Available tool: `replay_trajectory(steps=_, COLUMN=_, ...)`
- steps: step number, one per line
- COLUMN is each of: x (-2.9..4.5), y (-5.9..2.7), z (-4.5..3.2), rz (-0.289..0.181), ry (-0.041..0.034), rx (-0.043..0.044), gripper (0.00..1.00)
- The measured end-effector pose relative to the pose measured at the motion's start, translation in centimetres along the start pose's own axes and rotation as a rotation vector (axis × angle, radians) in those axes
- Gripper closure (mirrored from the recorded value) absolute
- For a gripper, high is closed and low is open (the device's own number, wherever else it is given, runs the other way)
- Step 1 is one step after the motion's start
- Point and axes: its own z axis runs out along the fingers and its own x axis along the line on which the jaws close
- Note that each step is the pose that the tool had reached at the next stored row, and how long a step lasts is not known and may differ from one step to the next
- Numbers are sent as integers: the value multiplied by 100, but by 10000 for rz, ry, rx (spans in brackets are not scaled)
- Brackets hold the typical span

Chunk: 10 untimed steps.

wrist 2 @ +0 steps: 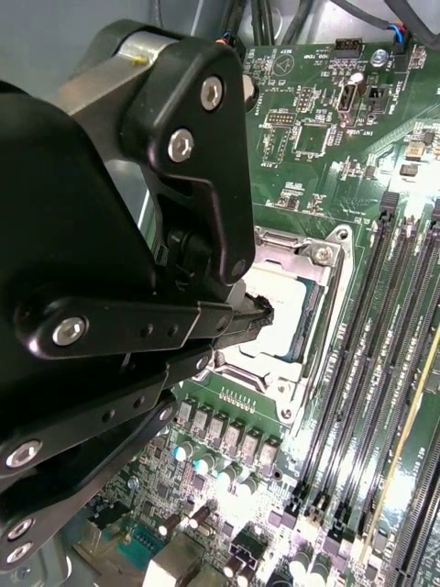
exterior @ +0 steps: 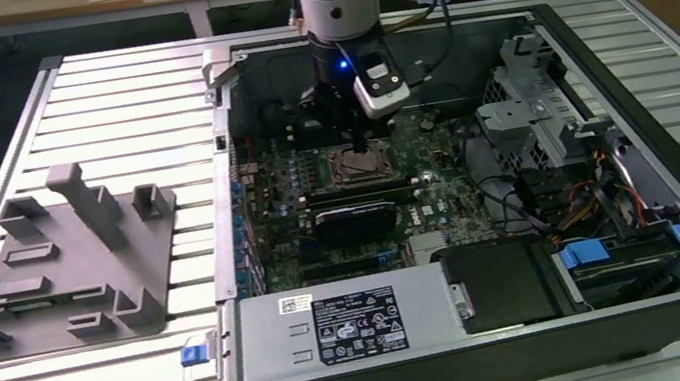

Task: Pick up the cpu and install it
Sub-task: 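Install the second cpu locking lever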

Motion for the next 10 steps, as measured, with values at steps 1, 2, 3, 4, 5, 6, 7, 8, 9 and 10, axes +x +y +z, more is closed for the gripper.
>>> replay_trajectory(steps=1, x=0, y=0, z=0, rz=0, ry=-1, rx=-2, gripper=89)
replay_trajectory(steps=2, x=0, y=0, z=-1, rz=0, ry=-1, rx=-3, gripper=89)
replay_trajectory(steps=3, x=0, y=0, z=-2, rz=0, ry=0, rx=-1, gripper=89)
replay_trajectory(steps=4, x=0, y=-1, z=-2, rz=0, ry=0, rx=0, gripper=89)
replay_trajectory(steps=5, x=0, y=-2, z=-3, rz=0, ry=0, rx=1, gripper=89)
replay_trajectory(steps=6, x=-1, y=-4, z=-2, rz=-1, ry=0, rx=0, gripper=89)
replay_trajectory(steps=7, x=-2, y=-6, z=-2, rz=-1, ry=0, rx=0, gripper=89)
replay_trajectory(steps=8, x=-3, y=-8, z=-2, rz=-1, ry=0, rx=-1, gripper=89)
replay_trajectory(steps=9, x=-3, y=-10, z=-1, rz=0, ry=-1, rx=-1, gripper=89)
replay_trajectory(steps=10, x=-5, y=-14, z=-2, rz=-1, ry=0, rx=0, gripper=89)
